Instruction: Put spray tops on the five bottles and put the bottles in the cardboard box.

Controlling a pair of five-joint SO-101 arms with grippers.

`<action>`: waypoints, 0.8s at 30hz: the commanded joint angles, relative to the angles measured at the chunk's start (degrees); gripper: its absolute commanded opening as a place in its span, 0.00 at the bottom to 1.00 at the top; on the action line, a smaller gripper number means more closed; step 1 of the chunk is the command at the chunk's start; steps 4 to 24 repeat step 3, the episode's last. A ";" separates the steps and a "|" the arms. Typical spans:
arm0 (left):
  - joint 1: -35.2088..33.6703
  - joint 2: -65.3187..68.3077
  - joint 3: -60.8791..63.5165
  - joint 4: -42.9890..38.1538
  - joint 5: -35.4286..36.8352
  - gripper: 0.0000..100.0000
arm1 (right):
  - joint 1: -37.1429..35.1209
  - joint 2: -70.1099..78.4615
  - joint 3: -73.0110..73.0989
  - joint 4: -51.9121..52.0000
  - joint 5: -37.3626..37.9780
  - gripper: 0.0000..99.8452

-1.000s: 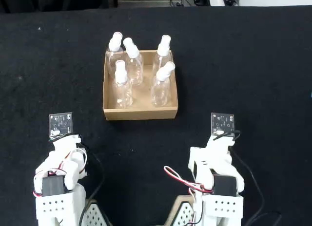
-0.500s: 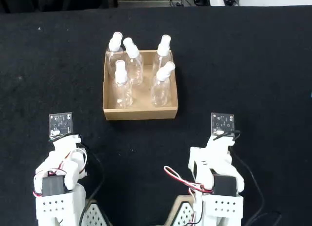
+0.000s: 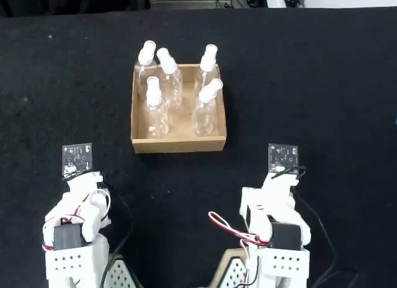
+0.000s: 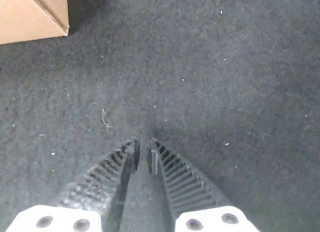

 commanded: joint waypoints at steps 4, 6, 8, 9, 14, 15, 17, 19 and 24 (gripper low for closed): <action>-0.13 -1.05 1.27 1.49 -0.18 0.03 | -0.53 -5.58 -0.48 0.44 -0.44 0.01; -0.13 -1.05 1.27 1.49 -0.18 0.03 | -0.53 -5.58 -0.48 0.44 -0.44 0.01; -0.13 -1.05 1.27 1.49 -0.18 0.03 | -0.53 -5.58 -0.48 0.44 -0.44 0.01; -0.13 -1.05 1.27 1.49 -0.18 0.03 | -0.53 -5.58 -0.48 0.44 -0.44 0.01; -0.13 -1.05 1.27 1.49 -0.18 0.03 | -0.53 -5.58 -0.48 0.44 -0.44 0.01; -0.13 -1.05 1.27 1.49 -0.18 0.03 | -0.53 -5.58 -0.48 0.44 -0.44 0.01; -0.13 -1.05 1.27 1.49 -0.18 0.03 | -0.53 -5.58 -0.48 0.44 -0.44 0.01; -0.13 -1.05 1.27 1.49 -0.18 0.03 | -0.53 -5.58 -0.48 0.44 -0.44 0.01; -0.13 -1.05 1.27 1.49 -0.18 0.03 | -0.53 -5.58 -0.48 0.44 -0.44 0.01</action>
